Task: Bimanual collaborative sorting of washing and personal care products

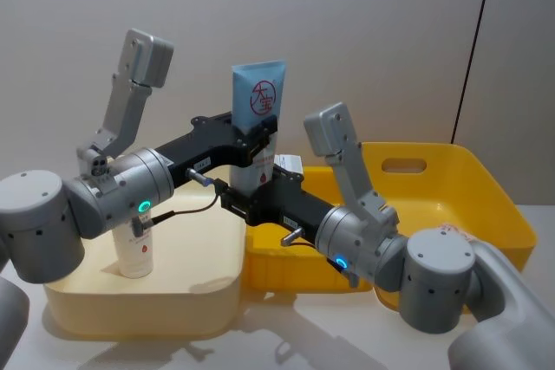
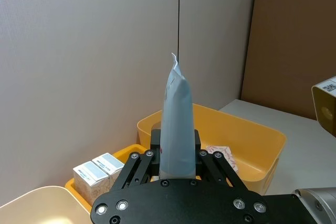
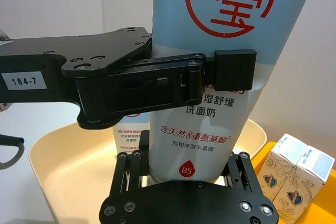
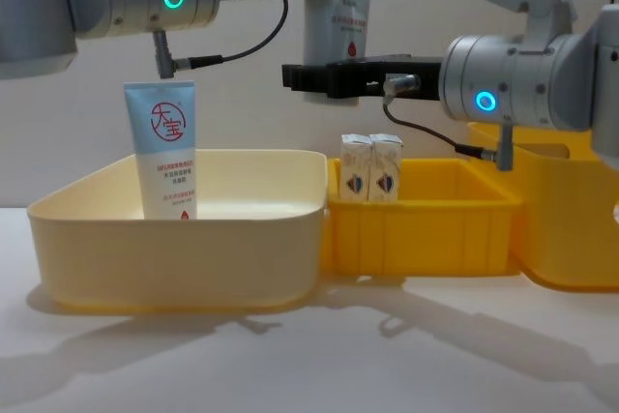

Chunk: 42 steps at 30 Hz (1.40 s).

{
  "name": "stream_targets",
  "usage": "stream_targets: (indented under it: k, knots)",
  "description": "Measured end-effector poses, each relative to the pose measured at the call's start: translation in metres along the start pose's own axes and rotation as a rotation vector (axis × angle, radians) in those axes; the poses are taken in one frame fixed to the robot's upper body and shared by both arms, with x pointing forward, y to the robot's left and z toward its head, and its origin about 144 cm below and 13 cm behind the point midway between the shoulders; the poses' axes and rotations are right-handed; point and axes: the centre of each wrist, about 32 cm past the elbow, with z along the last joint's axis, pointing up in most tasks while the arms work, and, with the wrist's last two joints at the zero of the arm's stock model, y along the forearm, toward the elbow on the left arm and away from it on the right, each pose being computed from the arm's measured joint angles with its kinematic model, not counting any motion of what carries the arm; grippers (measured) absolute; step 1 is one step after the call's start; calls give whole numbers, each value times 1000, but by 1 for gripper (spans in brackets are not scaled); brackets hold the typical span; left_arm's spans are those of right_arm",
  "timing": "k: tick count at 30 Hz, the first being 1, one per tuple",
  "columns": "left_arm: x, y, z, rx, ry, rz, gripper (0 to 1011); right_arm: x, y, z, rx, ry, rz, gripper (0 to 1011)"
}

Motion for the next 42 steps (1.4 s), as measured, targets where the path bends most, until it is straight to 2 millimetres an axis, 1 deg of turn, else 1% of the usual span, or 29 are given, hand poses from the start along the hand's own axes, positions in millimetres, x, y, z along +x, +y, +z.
stream_targets:
  k: [20,23,26,28,30,32,35,36,39,42]
  knots:
    - [0,0,0,0,0,1,291,0,1,0,2,1,-1,671]
    - [0,0,0,1,0,1,359,0,1,1,3,0,-1,671]
    - [0,0,0,1,0,1,470,0,1,1,3,0,-1,671]
    - [0,0,0,1,0,1,502,0,1,1,3,0,-1,670]
    - [0,0,0,1,0,1,585,0,1,1,3,0,-1,671]
    - [0,0,0,1,1,1,627,0,1,1,3,0,-1,671]
    - [0,0,0,1,1,1,726,0,0,1,4,-2,-2,671]
    - [0,0,0,1,1,1,785,1,0,1,4,-3,-4,671]
    - [0,0,0,1,1,1,834,2,-2,2,5,-8,-19,670]
    - [0,0,0,1,1,1,944,5,-6,3,4,-14,-43,671]
